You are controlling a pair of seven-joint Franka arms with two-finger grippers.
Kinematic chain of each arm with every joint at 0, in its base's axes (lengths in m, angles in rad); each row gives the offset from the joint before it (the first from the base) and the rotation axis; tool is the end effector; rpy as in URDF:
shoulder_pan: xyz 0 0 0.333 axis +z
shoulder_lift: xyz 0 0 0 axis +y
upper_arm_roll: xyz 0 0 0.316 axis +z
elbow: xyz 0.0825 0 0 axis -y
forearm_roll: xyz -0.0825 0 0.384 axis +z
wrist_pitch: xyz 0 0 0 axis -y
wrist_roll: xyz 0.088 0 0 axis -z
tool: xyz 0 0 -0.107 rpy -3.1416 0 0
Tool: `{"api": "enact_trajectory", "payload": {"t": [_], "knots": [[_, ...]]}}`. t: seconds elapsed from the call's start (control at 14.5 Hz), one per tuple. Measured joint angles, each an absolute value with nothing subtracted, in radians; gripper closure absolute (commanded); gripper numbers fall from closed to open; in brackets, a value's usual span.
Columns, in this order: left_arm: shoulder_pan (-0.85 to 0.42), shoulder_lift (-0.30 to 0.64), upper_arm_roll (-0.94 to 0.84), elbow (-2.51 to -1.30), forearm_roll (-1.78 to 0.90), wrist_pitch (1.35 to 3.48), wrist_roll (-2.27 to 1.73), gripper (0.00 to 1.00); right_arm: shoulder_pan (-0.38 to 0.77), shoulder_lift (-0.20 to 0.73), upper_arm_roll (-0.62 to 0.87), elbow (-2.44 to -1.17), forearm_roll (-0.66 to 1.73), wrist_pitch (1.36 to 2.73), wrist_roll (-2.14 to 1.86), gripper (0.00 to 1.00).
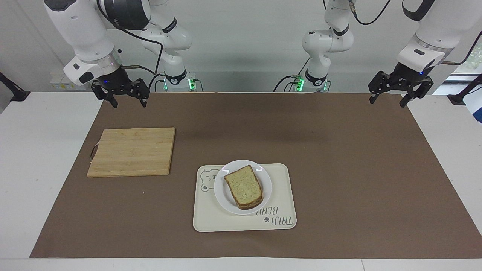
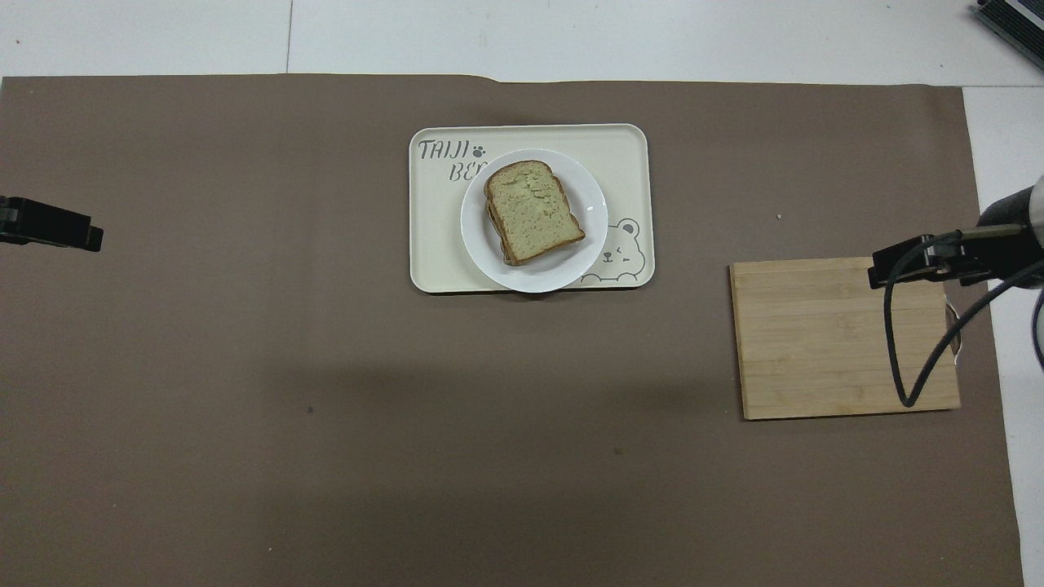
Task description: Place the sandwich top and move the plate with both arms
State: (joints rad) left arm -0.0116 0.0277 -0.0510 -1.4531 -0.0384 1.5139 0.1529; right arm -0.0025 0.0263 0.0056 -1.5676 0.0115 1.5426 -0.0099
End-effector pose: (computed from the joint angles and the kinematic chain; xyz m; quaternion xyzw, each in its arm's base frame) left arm 0.5564 -0.0387 0.6594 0.9937 -0.1089 0.0174 0.0191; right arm 0.5590 0.0029 0.6090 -0.9996 -0.0065 0.0256 0.0059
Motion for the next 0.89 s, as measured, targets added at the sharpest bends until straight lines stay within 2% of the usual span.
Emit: {"api": "enact_trajectory", "payload": {"t": [0.34,0.89], "knots": [[-0.094,0.017,0.017,-1.456,-0.038,1.462,0.147,0.0,-0.002,0.026,0.006,-1.568,0.012,1.543,-0.01,0.0],[-0.102,0.014,0.028,-1.458,-0.022,1.449,0.116,0.0,-0.002,0.026,0.006,-1.568,0.012,1.543,-0.01,0.0]]}}
